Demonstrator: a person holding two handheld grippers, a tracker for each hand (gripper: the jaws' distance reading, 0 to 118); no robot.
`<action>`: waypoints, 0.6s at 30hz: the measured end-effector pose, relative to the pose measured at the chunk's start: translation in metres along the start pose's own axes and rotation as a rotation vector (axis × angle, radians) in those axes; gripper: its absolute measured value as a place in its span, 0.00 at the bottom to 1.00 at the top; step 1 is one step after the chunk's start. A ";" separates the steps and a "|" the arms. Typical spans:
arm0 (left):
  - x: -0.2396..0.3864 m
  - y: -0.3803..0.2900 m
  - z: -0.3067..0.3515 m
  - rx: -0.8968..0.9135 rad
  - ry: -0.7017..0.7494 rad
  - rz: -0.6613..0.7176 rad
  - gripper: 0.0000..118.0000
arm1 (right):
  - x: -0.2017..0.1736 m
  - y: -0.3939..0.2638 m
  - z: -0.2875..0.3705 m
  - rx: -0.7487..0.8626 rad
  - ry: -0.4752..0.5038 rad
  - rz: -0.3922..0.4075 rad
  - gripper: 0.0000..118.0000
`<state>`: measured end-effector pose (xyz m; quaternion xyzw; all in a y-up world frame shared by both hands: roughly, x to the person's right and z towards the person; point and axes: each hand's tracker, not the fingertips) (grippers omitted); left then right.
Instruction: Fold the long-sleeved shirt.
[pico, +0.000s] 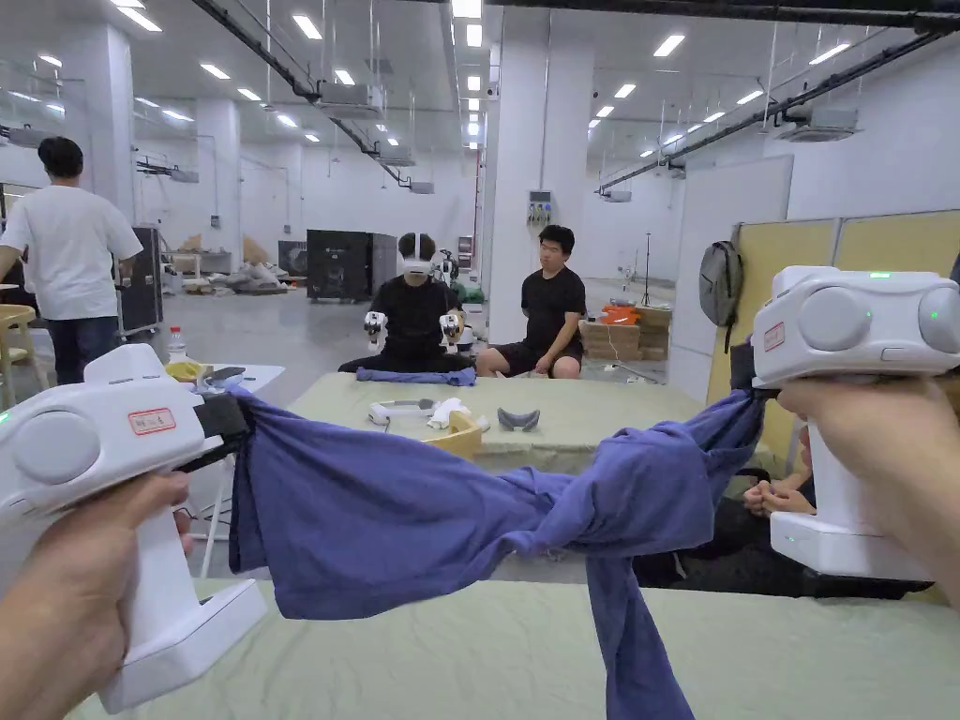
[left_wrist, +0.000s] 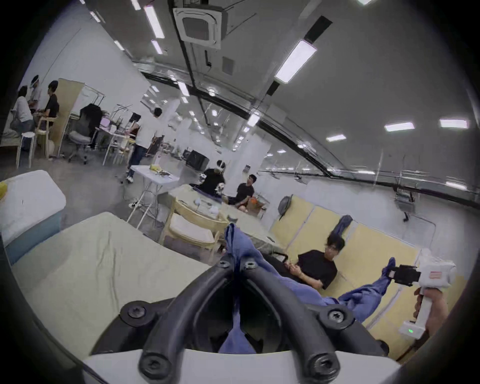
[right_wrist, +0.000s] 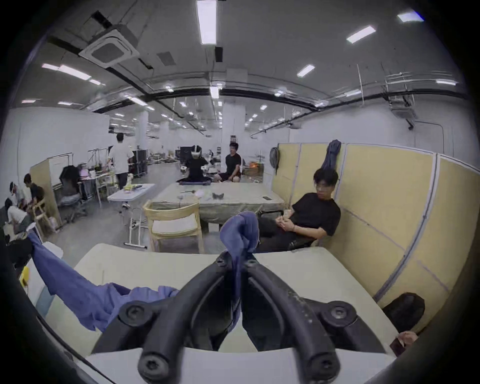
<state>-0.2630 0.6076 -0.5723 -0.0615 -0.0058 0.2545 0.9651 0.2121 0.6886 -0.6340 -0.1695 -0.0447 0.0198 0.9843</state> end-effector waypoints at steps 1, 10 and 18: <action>-0.002 0.003 -0.010 -0.001 0.011 0.015 0.02 | -0.002 0.004 -0.008 -0.005 -0.004 -0.004 0.06; -0.024 0.002 -0.090 -0.041 0.139 -0.032 0.02 | -0.022 -0.001 -0.080 -0.065 0.008 -0.056 0.06; -0.076 -0.057 -0.142 -0.113 0.204 -0.039 0.02 | -0.037 -0.077 -0.154 -0.162 0.029 -0.015 0.06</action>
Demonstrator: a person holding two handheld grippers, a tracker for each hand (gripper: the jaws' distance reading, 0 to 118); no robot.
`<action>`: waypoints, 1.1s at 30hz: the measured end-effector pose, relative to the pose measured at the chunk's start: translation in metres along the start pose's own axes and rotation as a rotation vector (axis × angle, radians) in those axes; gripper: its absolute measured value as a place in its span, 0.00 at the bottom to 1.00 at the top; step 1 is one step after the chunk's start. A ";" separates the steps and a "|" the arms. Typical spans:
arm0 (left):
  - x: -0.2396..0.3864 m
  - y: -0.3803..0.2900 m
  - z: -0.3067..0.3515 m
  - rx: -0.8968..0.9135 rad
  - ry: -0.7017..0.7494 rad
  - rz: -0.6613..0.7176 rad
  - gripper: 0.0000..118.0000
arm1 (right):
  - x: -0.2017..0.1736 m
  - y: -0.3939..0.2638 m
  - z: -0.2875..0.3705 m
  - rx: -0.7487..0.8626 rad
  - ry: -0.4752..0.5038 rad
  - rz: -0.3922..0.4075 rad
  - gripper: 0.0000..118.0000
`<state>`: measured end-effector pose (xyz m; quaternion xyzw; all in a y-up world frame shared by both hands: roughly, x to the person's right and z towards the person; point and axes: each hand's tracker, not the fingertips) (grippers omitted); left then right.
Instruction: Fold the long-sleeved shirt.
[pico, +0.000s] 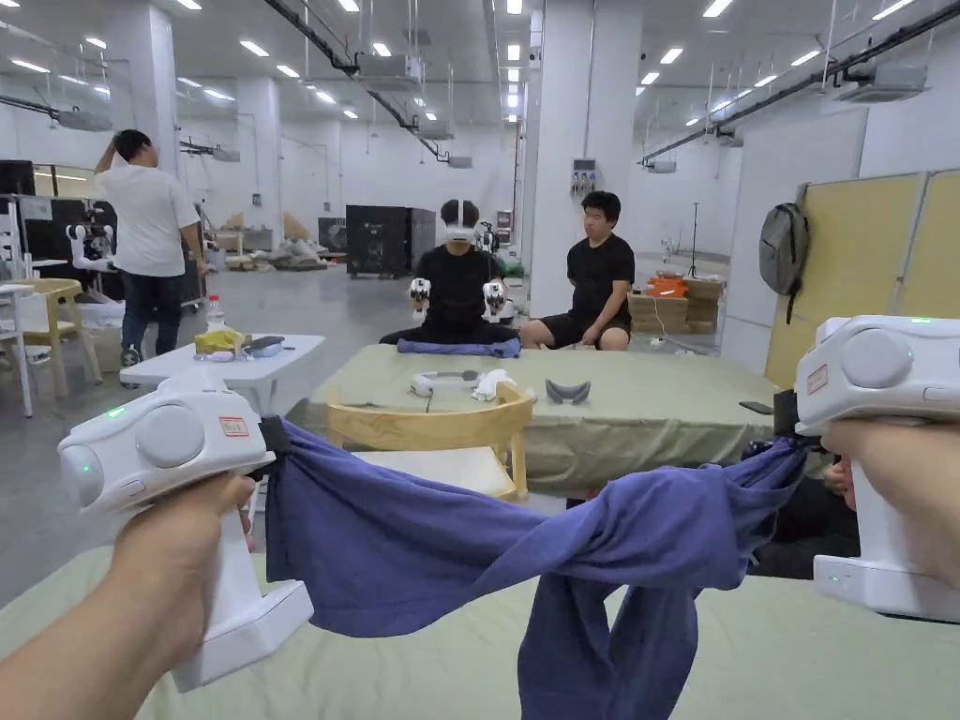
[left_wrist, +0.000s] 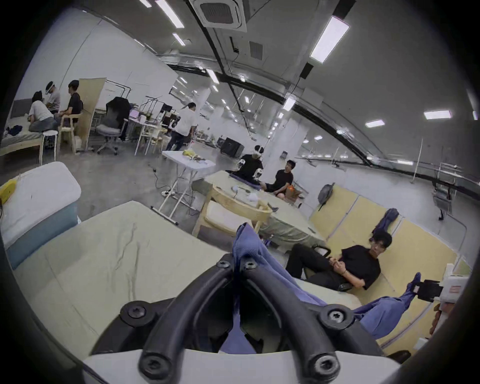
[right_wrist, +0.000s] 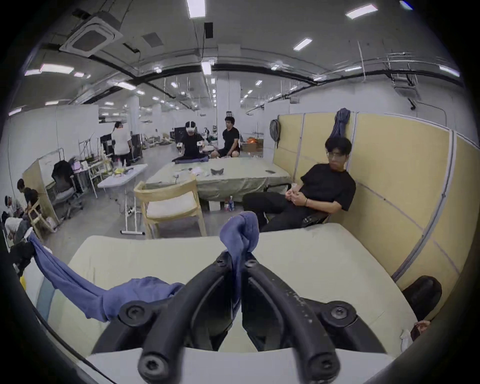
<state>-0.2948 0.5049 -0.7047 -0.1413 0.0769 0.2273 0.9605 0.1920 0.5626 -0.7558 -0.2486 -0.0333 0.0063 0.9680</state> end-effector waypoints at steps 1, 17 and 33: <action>-0.006 -0.013 -0.006 -0.026 0.006 -0.004 0.02 | 0.000 -0.014 -0.011 -0.025 0.005 0.002 0.06; -0.151 -0.263 0.051 -0.435 0.054 0.011 0.02 | 0.060 -0.355 -0.027 -0.481 0.155 -0.043 0.06; -0.218 -0.339 0.244 -0.617 0.108 0.098 0.02 | 0.118 -0.481 0.141 -0.629 0.180 -0.068 0.06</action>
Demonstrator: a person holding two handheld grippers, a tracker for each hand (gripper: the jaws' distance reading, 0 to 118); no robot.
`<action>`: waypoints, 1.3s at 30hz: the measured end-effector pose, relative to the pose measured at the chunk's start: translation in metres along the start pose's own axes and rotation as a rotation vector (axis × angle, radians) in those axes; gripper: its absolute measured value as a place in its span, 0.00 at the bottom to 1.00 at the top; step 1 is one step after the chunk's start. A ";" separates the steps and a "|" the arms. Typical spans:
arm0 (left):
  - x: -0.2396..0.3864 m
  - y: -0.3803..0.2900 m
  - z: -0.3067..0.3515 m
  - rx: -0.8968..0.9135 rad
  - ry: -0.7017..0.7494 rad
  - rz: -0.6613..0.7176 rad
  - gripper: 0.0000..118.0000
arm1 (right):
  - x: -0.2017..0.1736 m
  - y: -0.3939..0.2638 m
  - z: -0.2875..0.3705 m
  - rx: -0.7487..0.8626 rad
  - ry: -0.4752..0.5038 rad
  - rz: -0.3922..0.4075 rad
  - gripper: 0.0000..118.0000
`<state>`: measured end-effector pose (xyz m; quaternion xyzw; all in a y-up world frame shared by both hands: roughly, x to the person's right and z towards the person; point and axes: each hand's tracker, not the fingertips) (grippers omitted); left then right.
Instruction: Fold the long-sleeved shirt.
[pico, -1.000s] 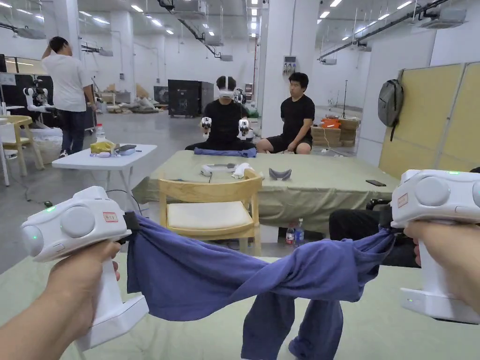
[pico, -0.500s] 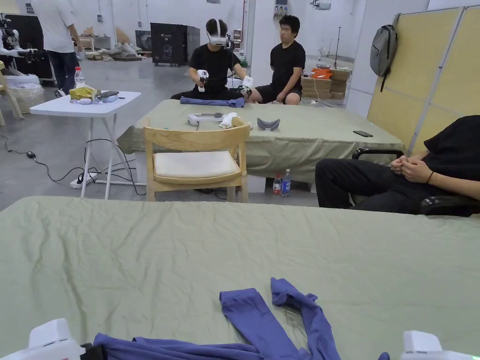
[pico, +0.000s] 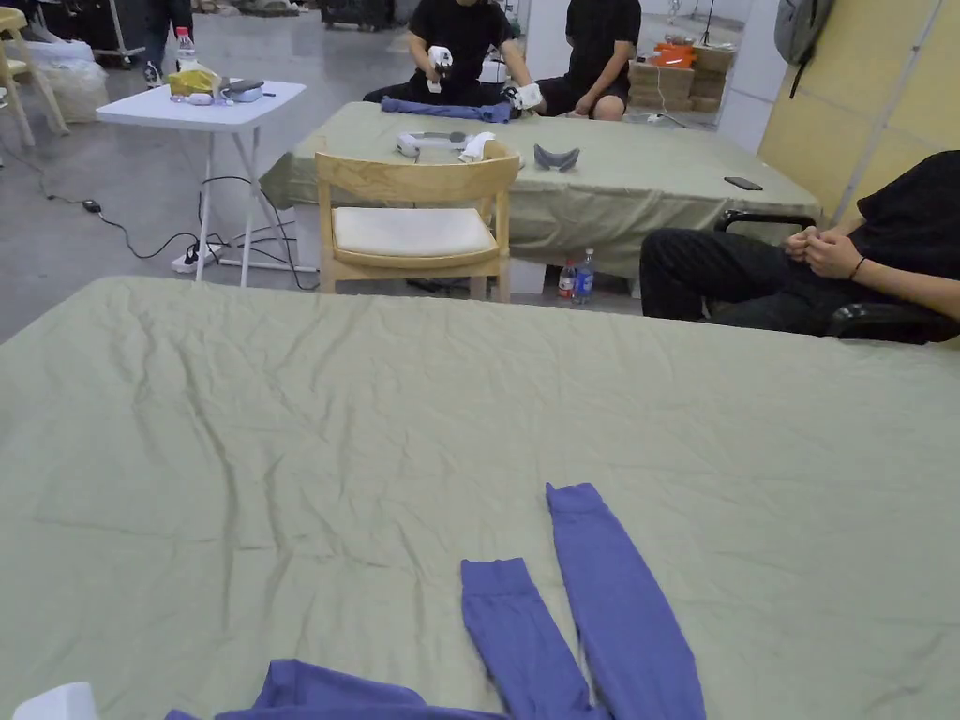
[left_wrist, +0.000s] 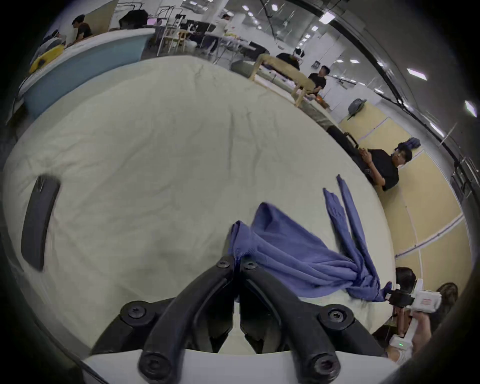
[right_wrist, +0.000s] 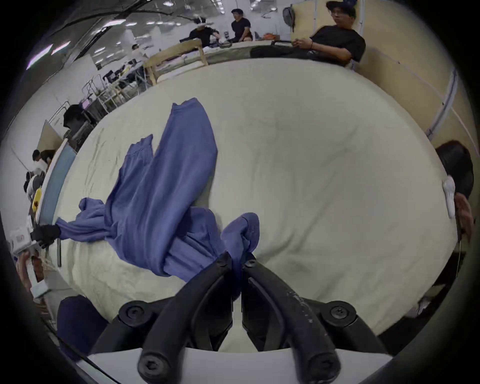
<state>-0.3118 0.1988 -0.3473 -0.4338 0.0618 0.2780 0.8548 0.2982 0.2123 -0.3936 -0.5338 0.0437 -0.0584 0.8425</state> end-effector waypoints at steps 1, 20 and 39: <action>-0.003 -0.001 0.001 -0.005 0.001 0.013 0.03 | 0.002 -0.003 -0.001 -0.004 0.000 -0.010 0.08; 0.032 -0.052 0.032 0.009 0.006 -0.280 0.08 | -0.042 -0.027 0.072 0.273 0.049 0.031 0.02; 0.068 0.001 -0.088 -0.176 0.092 -0.481 0.11 | -0.051 0.043 -0.008 0.138 0.046 0.054 0.11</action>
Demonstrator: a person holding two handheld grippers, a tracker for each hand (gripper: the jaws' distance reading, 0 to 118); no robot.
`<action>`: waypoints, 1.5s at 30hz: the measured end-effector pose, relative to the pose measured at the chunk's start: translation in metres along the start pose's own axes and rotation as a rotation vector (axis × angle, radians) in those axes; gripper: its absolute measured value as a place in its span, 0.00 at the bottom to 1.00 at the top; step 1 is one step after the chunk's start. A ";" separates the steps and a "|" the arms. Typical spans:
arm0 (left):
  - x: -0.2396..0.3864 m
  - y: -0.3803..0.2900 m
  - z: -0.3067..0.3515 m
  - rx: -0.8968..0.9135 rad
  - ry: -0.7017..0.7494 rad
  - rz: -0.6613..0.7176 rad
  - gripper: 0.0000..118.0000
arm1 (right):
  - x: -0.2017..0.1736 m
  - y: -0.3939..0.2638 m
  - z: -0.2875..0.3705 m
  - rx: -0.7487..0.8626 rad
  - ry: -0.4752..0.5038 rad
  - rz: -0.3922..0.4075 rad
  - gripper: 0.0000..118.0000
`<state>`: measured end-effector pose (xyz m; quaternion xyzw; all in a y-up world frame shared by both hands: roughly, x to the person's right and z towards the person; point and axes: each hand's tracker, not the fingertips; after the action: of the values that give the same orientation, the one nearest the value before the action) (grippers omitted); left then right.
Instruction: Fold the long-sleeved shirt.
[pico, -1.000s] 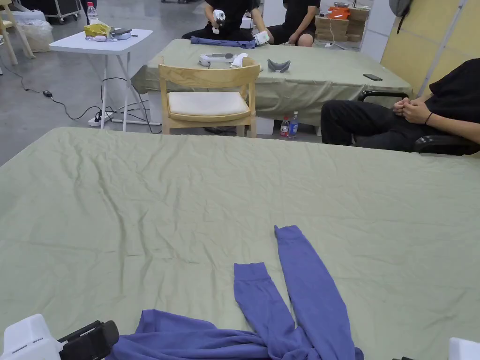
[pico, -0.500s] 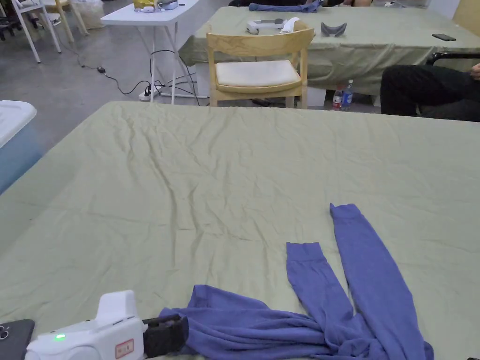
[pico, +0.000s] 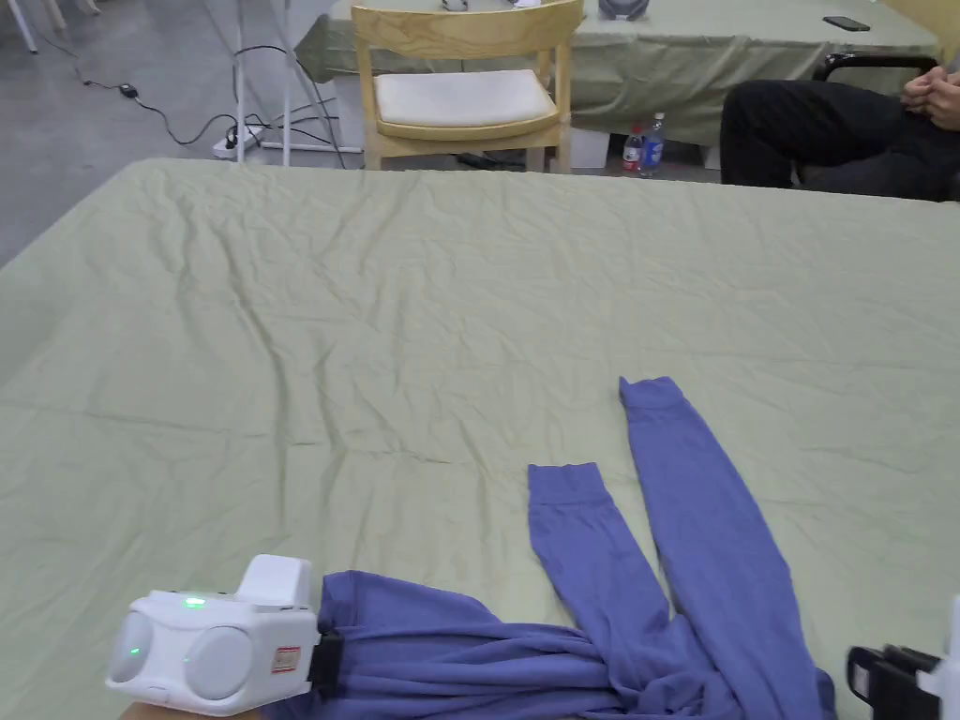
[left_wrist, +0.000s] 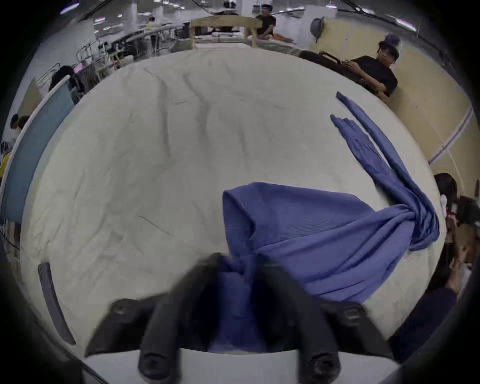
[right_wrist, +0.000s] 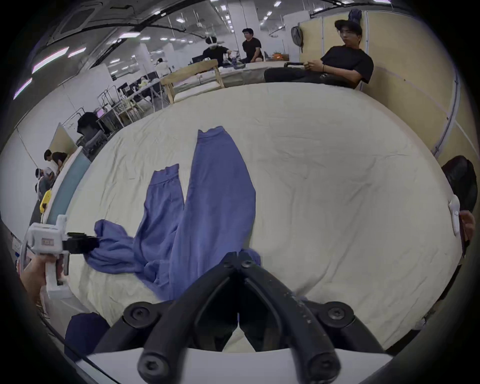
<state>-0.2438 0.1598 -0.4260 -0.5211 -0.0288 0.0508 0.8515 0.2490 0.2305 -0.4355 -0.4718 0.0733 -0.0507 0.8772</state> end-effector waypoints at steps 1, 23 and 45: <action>0.002 -0.001 0.004 0.006 0.018 0.005 0.11 | 0.000 0.009 -0.011 -0.008 -0.004 0.000 0.17; 0.017 0.003 0.134 0.333 -0.205 0.257 0.10 | -0.042 0.053 0.049 0.168 0.110 0.063 0.02; 0.021 0.230 0.343 0.748 -0.277 0.437 0.10 | -0.041 0.285 0.350 0.794 -0.079 0.063 0.02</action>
<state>-0.2711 0.5689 -0.4746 -0.1598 -0.0117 0.3054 0.9386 0.2765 0.6808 -0.4792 -0.0952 0.0287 -0.0299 0.9946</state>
